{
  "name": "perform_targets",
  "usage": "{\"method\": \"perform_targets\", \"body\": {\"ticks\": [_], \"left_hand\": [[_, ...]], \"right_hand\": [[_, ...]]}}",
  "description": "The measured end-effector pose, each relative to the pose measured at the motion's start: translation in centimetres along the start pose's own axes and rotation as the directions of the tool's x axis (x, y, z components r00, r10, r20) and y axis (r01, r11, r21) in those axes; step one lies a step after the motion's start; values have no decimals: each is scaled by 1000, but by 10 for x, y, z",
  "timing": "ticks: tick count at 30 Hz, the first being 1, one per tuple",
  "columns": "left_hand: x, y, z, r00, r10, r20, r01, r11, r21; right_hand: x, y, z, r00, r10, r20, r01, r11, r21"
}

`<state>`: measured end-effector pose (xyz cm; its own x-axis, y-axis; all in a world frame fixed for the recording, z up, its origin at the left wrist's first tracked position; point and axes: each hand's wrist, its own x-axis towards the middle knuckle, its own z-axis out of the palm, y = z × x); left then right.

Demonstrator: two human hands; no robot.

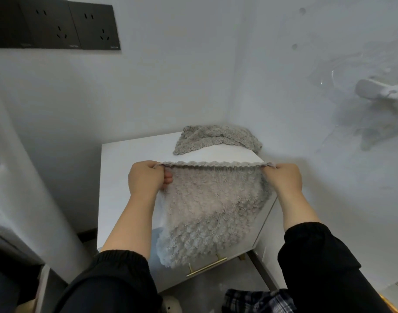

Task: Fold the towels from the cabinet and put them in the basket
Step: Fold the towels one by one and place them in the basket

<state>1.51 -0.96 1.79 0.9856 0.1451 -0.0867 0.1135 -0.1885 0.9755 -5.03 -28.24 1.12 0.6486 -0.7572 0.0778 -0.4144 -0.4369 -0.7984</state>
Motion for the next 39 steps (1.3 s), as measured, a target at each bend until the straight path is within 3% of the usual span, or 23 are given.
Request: {"method": "perform_targets", "body": {"ticks": [3,5,7,9,12,15,17,21,25,27,32,35,39], "left_hand": [[4,0,0,999,-35,11,36,988,-153],[5,3,2,1000,-22,17,25,970,-242],[5,10,4,1000,-1,26,10,938,-347],[5,18,6,998,28,53,0,881,-474],[7,29,6,988,135,80,-54,770,-636],[8,36,3,978,188,92,-74,720,-690],[7,33,2,986,131,105,-26,735,-677],[9,12,1,984,-122,132,174,827,-535],[8,1,-1,962,-240,133,275,856,-438],[3,-1,-2,965,-223,140,261,882,-391],[0,-8,-6,979,-163,119,192,936,-297],[1,-18,-6,995,-58,77,61,997,-42],[-2,-23,-5,995,94,31,-99,941,324]], "right_hand": [[-3,-2,-1,978,160,131,-191,942,275],[-8,-9,-2,927,217,307,-345,814,468],[-8,-17,0,884,179,432,-431,671,604],[-5,-25,5,882,77,465,-416,590,692],[-2,-38,11,921,-105,376,-273,515,812],[1,-41,11,938,-153,310,-213,450,867],[2,-34,11,946,-98,308,-222,494,841],[-1,-21,13,948,54,314,-286,578,764],[-1,-11,8,957,38,287,-225,720,657],[-6,-7,2,961,54,272,-213,772,599],[-7,0,-11,945,129,300,-287,766,574],[-10,9,-9,939,143,314,-259,894,367],[-13,18,-4,955,107,275,-183,945,270]]}}
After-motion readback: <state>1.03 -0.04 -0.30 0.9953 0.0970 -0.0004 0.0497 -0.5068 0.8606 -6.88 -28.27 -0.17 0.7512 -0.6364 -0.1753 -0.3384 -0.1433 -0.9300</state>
